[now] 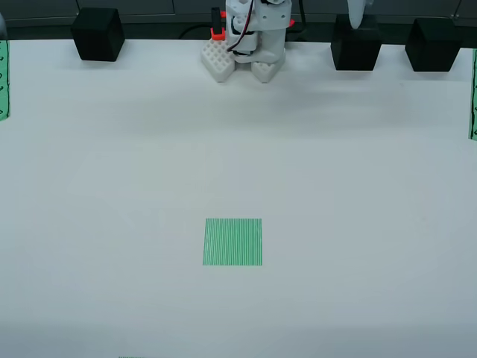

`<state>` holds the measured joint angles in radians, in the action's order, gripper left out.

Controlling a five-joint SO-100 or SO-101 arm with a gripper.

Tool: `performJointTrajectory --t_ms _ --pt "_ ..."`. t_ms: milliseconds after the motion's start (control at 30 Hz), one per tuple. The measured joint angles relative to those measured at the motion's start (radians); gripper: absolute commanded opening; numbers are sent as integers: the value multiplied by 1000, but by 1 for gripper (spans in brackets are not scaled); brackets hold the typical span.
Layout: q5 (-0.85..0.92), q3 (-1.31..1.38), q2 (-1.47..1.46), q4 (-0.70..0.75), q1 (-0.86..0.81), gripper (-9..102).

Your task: Stack 3 Blocks on the chosen place.

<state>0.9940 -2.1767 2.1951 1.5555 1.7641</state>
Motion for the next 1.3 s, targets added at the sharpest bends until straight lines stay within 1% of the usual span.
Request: performJointTrajectory --t_ms 67,100,167,400,667,900,1300 --pt "37 0 0 5 -15 32" --pt "43 8 -6 6 -29 34" --pt "57 17 -17 6 -54 33" --pt "97 51 -21 6 -63 33" --pt "150 66 -26 6 -48 33" --pt "224 17 -101 6 -55 34" --pt "250 -25 -149 6 -37 33"
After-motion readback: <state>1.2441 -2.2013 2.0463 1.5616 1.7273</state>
